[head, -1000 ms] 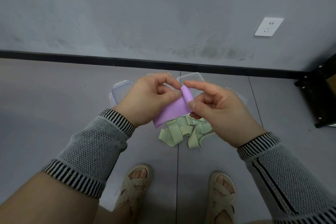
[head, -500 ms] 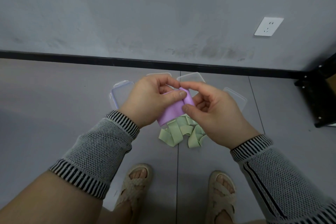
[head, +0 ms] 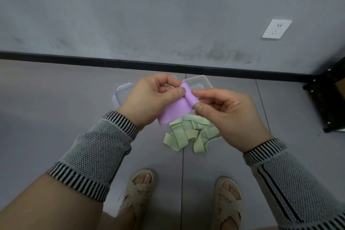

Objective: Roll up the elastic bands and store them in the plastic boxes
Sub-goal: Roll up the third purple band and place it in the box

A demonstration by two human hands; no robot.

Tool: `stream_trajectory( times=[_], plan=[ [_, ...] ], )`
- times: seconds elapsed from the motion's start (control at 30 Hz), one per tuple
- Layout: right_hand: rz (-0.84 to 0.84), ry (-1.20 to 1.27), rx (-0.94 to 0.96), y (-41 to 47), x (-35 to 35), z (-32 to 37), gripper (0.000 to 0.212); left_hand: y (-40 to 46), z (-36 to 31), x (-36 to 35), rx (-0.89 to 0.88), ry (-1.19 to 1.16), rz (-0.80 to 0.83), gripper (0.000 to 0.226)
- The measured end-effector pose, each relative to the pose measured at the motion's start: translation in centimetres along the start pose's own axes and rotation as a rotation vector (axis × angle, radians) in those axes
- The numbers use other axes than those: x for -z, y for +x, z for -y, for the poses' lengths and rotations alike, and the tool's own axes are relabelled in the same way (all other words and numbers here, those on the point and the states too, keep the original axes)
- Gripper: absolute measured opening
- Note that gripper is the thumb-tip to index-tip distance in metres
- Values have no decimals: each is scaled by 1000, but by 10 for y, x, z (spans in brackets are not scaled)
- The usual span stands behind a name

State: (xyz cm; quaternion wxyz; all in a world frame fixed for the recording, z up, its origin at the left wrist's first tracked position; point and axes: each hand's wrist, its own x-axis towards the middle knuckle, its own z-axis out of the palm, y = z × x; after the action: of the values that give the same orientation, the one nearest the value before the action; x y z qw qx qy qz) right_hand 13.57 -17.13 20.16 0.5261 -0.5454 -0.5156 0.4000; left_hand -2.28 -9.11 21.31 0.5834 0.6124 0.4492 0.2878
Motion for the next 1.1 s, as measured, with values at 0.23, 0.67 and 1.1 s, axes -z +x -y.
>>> stream_trajectory(
  times=[0.23,0.67,1.1],
  plan=[
    [0,-87,-4,0,-1,-1,28,0,0,-10,-32,10,-61,8],
    [-9,-3,-43,1,-2,2,26,3,1,-8,-49,-53,-93,11],
    [-23,19,-73,3,-8,1,33,2,2,-11,-43,-5,-78,9]
  ],
)
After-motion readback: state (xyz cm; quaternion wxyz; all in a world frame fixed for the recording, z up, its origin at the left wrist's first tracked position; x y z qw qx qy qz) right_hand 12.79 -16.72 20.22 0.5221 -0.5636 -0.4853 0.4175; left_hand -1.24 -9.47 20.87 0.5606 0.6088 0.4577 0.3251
